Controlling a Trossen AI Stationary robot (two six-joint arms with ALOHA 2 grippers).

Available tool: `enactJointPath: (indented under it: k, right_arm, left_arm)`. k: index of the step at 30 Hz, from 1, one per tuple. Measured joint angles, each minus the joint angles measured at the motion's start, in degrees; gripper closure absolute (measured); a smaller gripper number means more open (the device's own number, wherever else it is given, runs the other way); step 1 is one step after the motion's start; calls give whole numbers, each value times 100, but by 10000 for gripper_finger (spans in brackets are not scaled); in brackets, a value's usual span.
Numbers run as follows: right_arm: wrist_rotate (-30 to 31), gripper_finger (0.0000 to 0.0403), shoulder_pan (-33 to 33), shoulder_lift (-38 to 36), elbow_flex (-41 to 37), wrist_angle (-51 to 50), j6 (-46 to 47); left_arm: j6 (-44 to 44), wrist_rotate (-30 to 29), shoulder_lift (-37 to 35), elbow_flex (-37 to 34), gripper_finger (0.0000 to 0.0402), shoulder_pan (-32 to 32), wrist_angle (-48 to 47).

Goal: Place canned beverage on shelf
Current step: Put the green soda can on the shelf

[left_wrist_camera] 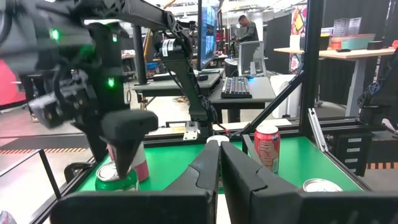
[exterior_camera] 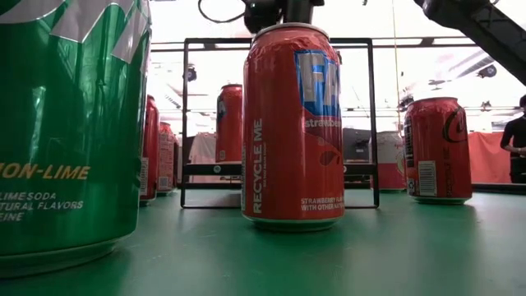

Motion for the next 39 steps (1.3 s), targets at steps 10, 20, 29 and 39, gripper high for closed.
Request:
enactJointPath:
  k: [10, 20, 29, 39]
  right_arm:
    - [794, 40, 181, -514, 120, 208, 31]
    - [2155, 40, 1228, -941, 84, 927, -205]
    - [2416, 55, 1864, -1016, -16, 951, -488]
    - [2416, 177, 1977, -1708, -1300, 1789, -1073]
  left_arm:
    - [0, 2, 0, 0, 402, 2, -4]
    - [-225, 68, 7, 0, 402, 2, -18]
    - [-302, 74, 0, 0, 402, 2, -7]
    - [-289, 72, -28, 0, 402, 2, -2]
